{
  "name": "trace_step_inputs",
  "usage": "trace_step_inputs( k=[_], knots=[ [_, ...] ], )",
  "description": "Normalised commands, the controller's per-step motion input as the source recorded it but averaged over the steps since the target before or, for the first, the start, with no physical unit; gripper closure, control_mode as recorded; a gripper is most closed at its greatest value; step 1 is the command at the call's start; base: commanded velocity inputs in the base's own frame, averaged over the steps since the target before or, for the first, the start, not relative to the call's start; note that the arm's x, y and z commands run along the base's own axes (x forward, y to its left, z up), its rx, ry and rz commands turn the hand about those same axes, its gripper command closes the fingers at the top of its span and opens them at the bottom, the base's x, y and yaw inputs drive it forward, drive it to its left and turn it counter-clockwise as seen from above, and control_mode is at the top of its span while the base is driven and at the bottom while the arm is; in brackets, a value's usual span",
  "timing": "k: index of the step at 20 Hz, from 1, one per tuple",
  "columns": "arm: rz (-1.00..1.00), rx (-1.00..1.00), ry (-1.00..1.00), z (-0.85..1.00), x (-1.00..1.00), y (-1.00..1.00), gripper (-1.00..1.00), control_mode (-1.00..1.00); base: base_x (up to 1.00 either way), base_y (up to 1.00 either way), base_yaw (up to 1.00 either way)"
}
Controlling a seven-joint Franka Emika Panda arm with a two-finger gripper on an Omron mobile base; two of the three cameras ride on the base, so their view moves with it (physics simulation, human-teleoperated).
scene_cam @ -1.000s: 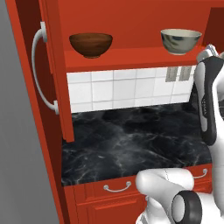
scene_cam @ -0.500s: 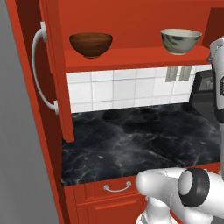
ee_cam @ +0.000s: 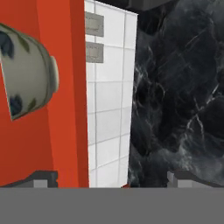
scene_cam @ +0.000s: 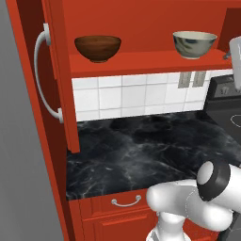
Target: Pick up the bowls from the cabinet and place each bowl in front of a stool on the dining counter.
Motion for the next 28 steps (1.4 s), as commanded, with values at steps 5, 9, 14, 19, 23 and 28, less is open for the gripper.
trace_step_inputs(
  k=[5,9,14,19,23,28],
  knots=[
    [0.0,0.0,-0.1,0.38,0.23,0.0,-1.0,-1.0,0.0,0.0,0.0],
    [0.0,0.0,-0.08,0.31,0.24,0.0,-1.0,-1.0,0.0,0.0,0.0],
    [0.0,0.0,-0.16,0.04,0.21,0.0,-1.0,-1.0,0.0,0.0,0.0],
    [0.0,0.0,-0.19,0.0,0.24,0.0,-1.0,-1.0,0.0,0.0,0.0],
    [0.0,0.0,-0.1,0.02,0.34,0.0,-1.0,-1.0,0.0,0.0,0.0],
    [0.0,0.0,-0.01,0.08,0.3,-0.07,-1.0,-1.0,0.0,0.0,0.0]
  ],
)
